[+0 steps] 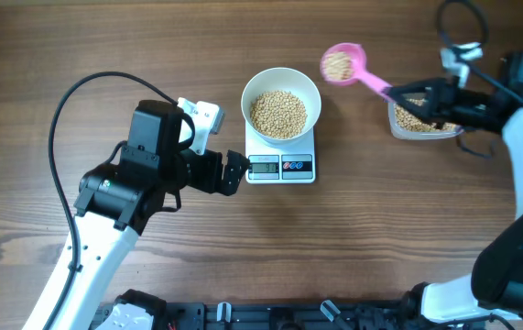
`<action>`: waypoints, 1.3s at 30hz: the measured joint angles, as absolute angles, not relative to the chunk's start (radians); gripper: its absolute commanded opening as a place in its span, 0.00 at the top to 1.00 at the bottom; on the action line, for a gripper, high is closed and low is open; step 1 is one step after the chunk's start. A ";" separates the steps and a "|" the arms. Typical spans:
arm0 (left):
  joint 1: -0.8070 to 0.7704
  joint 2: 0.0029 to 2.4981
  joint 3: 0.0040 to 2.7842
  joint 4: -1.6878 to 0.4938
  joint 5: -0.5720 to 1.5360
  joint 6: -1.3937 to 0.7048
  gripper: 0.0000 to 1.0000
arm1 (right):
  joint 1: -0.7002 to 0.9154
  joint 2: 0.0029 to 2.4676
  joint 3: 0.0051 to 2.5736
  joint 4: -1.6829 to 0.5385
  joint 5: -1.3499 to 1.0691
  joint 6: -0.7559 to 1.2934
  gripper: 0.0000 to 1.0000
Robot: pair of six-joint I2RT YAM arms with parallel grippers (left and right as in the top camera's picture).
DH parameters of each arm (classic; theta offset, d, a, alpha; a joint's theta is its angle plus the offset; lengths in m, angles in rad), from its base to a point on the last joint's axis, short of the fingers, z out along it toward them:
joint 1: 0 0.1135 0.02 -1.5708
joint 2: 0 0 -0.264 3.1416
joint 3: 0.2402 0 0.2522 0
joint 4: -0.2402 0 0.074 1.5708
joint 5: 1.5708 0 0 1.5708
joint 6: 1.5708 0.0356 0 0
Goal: Scoop item into bowl and weigh 150g on scale
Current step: 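Lift the filled scoop and carry it left over the white bowl, then tilt the pink scoop over the white bowl to pour soybeans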
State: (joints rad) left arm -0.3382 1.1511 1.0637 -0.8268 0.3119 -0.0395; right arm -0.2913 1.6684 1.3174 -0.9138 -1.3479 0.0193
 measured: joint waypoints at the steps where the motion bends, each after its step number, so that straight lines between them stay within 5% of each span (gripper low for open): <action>1: -0.338 1.151 1.064 -0.826 0.311 -0.039 0.00 | -0.263 1.668 1.317 -0.888 -1.321 0.044 0.96; 19: -0.338 1.151 1.064 -0.826 0.311 -0.039 0.00 | 0.019 1.668 1.316 -0.510 -0.962 0.129 0.96; 39: -0.338 1.151 1.064 -0.827 0.312 -0.039 0.00 | 0.258 1.668 1.316 -0.564 -0.435 -0.164 0.96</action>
